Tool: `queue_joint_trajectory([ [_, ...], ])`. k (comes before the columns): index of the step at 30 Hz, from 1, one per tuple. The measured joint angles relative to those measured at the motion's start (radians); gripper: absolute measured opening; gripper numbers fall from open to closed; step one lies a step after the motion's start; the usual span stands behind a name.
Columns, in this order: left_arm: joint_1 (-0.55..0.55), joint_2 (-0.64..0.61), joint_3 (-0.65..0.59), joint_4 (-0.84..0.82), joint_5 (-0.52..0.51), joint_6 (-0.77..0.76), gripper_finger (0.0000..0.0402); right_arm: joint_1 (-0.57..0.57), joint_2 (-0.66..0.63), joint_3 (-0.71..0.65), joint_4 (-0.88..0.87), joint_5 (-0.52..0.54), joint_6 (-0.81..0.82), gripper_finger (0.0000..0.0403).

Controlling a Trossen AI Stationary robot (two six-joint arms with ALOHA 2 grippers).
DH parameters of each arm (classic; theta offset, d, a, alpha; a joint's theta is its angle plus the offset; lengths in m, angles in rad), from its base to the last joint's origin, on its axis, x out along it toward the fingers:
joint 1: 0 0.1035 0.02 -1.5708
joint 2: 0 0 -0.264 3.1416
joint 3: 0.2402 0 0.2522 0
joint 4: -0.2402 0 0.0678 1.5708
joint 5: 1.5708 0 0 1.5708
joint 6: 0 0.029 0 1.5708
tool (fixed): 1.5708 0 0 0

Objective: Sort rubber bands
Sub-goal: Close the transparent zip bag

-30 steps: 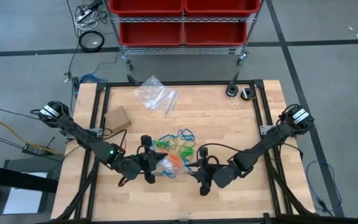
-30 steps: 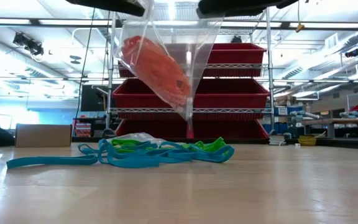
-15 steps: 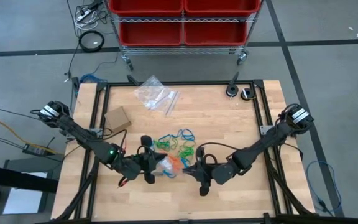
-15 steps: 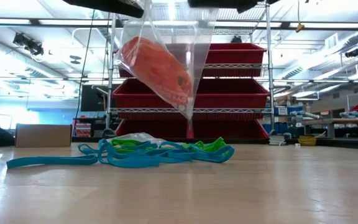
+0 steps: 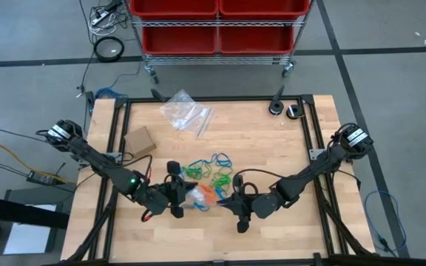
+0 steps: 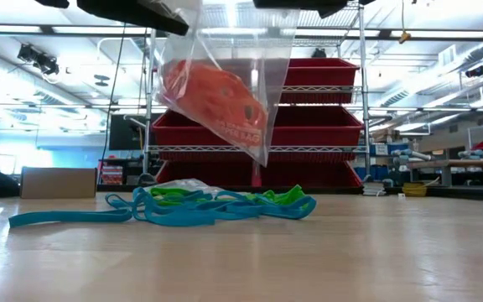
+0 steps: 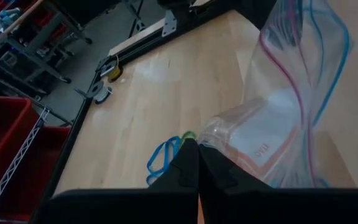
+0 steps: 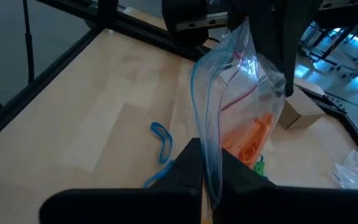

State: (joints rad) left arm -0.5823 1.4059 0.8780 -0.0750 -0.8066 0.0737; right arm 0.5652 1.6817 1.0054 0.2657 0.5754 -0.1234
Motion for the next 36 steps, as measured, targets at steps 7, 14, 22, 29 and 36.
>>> queue_joint_trajectory([
  [7,0.000,0.000,0.000,-0.022,0.052,-0.002,0.0003,0.000,0.000,0.000,-0.017,-0.022,0.030,0.0000],
  [14,-0.003,0.000,0.008,-0.096,0.149,-0.039,0.0049,-0.013,0.000,0.000,-0.067,-0.030,0.116,0.0000],
  [22,-0.007,0.000,0.115,-0.392,0.155,-0.165,0.0172,-0.050,0.000,0.025,-0.169,-0.120,0.269,0.0000],
  [29,-0.007,0.000,0.273,-0.608,0.154,-0.163,0.0231,-0.086,0.000,0.195,-0.424,-0.255,0.317,0.0000],
  [36,-0.009,0.000,0.466,-0.962,0.075,-0.214,0.0232,-0.112,0.000,0.378,-0.666,-0.302,0.306,0.0000],
])
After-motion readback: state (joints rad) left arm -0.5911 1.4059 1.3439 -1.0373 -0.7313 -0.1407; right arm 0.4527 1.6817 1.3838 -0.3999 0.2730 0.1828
